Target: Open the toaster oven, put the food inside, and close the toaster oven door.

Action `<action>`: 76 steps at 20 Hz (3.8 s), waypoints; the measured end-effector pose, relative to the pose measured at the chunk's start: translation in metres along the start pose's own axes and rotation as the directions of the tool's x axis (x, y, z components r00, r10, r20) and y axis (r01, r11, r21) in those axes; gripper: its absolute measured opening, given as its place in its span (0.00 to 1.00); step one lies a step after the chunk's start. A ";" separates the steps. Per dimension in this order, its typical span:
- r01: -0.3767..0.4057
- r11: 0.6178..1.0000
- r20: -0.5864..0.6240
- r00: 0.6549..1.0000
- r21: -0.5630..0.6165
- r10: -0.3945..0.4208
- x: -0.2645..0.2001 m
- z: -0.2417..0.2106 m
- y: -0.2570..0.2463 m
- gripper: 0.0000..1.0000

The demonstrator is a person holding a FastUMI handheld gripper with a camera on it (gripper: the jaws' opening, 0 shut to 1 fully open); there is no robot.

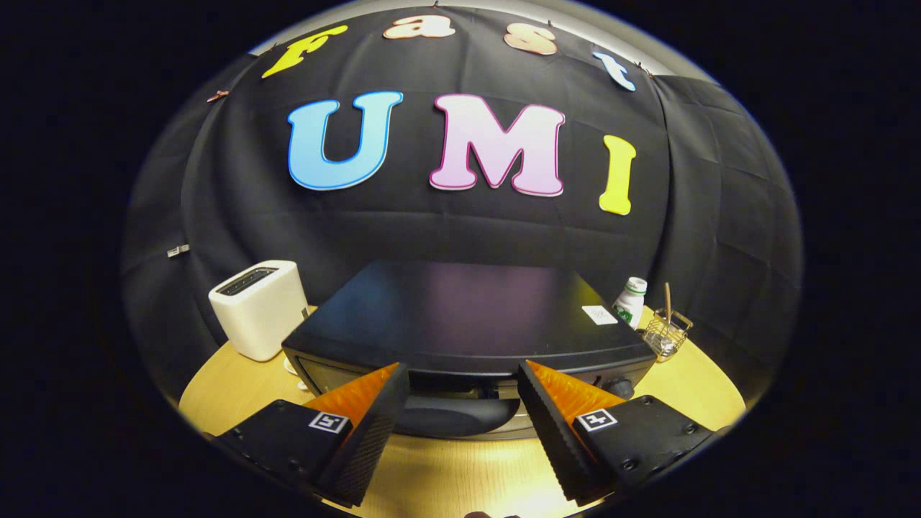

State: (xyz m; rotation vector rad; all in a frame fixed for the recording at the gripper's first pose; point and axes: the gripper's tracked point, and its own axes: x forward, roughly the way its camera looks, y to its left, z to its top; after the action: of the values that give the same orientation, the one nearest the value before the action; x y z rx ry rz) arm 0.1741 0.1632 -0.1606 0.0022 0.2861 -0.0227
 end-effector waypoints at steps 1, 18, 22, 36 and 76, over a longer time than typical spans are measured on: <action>0.004 1.000 -0.007 1.000 0.001 -0.004 0.002 -0.002 0.000 0.98; -0.029 0.999 -0.173 0.985 -0.031 0.024 -0.068 -0.067 0.006 0.99; -0.047 0.998 -0.246 0.969 -0.053 0.033 -0.086 -0.106 0.008 0.98; -0.118 0.993 -0.430 0.896 0.006 0.109 -0.149 -0.146 -0.076 0.99; 0.114 0.978 -0.841 0.534 0.173 0.086 -0.133 -0.257 -0.349 0.27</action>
State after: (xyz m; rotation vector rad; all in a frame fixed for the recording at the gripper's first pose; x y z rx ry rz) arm -0.0335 -0.1818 -0.3690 0.2319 1.2917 -0.0685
